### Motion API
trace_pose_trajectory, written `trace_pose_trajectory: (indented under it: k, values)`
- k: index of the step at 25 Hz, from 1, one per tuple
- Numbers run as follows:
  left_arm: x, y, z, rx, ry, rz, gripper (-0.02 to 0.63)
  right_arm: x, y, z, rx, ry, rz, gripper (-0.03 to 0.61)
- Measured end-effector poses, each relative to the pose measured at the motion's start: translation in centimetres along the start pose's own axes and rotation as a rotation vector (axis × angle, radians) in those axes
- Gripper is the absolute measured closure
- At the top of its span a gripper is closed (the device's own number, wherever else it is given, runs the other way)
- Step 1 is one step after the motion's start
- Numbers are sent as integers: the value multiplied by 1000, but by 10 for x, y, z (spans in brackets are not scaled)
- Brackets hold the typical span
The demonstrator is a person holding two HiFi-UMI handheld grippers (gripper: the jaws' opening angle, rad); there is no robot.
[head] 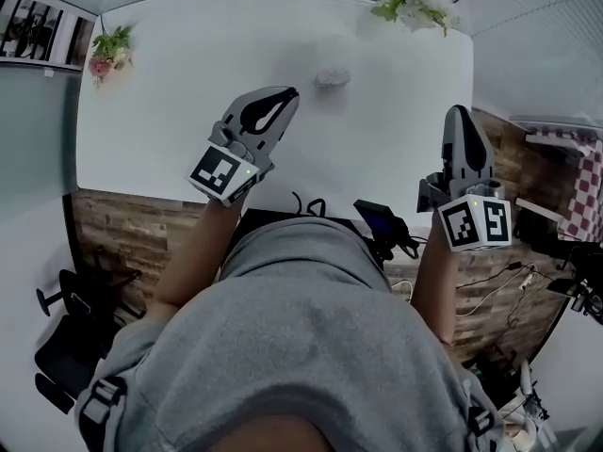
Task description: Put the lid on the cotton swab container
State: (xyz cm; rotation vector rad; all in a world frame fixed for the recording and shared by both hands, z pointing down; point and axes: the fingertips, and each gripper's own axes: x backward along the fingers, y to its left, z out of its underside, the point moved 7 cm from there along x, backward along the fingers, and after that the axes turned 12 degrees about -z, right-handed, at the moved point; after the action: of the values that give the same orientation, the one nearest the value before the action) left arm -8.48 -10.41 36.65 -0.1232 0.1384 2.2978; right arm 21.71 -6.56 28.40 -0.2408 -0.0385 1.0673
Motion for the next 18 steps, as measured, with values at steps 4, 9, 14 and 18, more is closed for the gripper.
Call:
trace_pose_trajectory:
  k: [4, 9, 14, 18]
  values:
    - [-11, 10, 10, -9, 33, 12, 604, -14, -2, 10, -12, 27, -9, 554]
    - [-33, 7, 36, 56, 128, 88, 441, -16, -7, 16, -29, 44, -13, 554]
    - [-59, 14, 70, 42, 241, 123, 372, -22, -12, 26, -37, 71, -11, 554]
    - [-81, 19, 83, 44, 243, 130, 367, -22, -19, 32, -54, 87, 3, 554]
